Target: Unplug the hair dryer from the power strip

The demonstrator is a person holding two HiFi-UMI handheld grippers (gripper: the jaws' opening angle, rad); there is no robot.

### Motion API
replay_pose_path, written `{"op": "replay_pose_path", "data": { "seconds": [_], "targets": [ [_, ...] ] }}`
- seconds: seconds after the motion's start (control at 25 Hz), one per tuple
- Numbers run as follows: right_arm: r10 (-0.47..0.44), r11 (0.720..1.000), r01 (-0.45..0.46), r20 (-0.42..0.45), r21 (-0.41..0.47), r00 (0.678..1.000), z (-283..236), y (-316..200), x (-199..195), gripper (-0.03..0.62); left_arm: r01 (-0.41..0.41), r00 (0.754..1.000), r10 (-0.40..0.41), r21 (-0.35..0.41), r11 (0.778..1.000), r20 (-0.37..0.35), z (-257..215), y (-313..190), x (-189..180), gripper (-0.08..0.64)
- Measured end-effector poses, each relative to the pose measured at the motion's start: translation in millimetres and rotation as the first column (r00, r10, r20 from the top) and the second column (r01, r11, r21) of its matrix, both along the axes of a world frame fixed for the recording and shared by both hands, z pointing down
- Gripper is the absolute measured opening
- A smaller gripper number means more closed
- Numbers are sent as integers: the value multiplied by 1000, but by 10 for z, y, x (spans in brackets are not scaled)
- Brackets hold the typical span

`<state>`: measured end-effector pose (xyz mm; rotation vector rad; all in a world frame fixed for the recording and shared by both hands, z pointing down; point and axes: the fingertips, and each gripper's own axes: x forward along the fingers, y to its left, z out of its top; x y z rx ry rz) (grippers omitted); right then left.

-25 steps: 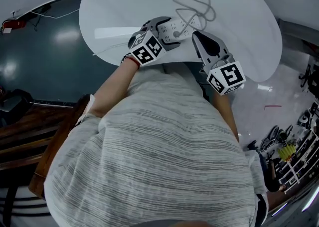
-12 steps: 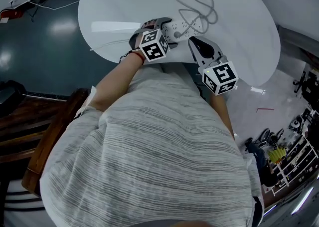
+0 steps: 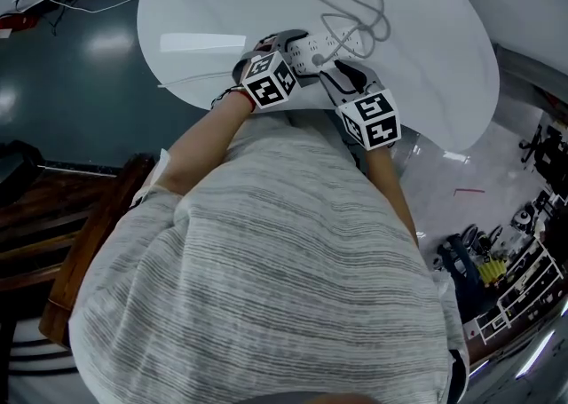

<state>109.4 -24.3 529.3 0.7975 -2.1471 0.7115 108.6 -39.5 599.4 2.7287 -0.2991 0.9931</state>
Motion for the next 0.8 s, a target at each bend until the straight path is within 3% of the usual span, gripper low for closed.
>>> {"op": "replay_pose_path", "data": {
  "seconds": [0.32,0.4,0.8],
  "targets": [
    [-110,994,104,-177,-40,978,381,-119,-98,141,-2,1000,2,16,1000,-5,7,5,21,436],
    [-132,991,122,-211,-61,969,431,-117,-111,84,-1,1000,1,14,1000,-8,14,3,28,436],
    [-181,982,153,-300,-112,937,435,-94,-111,74,4,1000,-3,18,1000,-29,-4,5,28,436]
  ]
}}
